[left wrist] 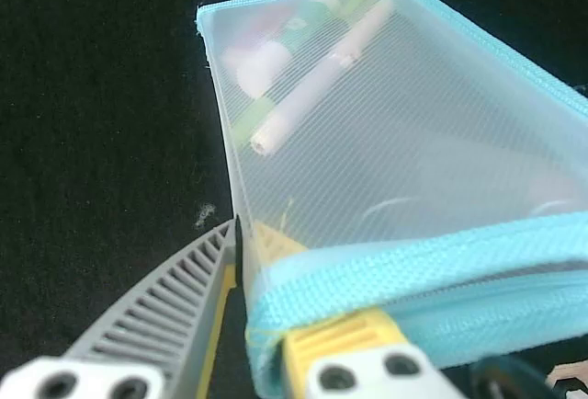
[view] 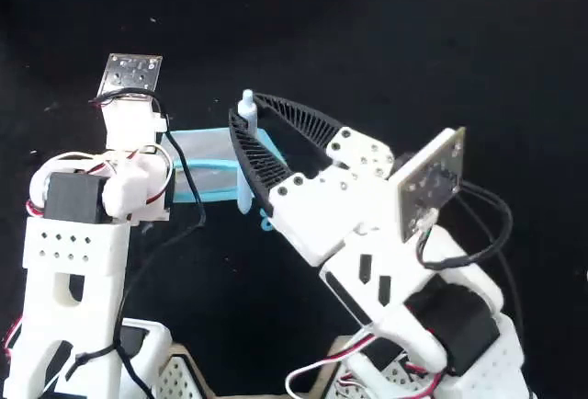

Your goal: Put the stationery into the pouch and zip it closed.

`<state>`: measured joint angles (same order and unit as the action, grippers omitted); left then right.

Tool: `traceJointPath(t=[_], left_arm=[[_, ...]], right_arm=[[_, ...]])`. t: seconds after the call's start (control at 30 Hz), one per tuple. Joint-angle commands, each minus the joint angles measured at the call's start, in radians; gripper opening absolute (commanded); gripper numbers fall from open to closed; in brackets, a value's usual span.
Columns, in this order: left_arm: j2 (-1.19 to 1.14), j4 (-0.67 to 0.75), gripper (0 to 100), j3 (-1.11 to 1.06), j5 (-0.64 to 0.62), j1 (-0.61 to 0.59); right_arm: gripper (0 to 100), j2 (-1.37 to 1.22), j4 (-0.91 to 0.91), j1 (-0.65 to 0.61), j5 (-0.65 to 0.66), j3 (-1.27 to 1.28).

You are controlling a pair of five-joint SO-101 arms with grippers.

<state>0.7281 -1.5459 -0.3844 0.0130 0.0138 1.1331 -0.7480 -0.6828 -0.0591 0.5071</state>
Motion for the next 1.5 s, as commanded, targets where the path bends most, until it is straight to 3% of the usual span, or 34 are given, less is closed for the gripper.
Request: traceJointPath(t=[0.0, 0.47, 0.67, 0.9, 1.2, 1.47], left_arm=[[0.005, 0.005, 3, 0.002, 0.006, 0.004], [0.005, 0.006, 3, 0.002, 0.006, 0.004], [0.005, 0.006, 3, 0.002, 0.006, 0.004], [0.005, 0.008, 3, 0.002, 0.005, 0.004], [0.005, 0.008, 3, 0.002, 0.005, 0.004], [0.005, 0.008, 3, 0.002, 0.006, 0.004]], right_arm=[[1.1, 0.094, 0.103, -0.015, -0.008, 0.062], [1.1, 0.305, 0.476, -0.014, 0.0, 0.512], [1.1, 0.306, 0.48, -0.014, 0.003, 0.601], [1.1, 0.308, 0.476, -0.015, 0.192, 0.63], [1.1, 0.308, 0.483, -0.015, 0.333, 0.578], [1.1, 0.429, 0.47, -0.014, 0.259, 0.567]])
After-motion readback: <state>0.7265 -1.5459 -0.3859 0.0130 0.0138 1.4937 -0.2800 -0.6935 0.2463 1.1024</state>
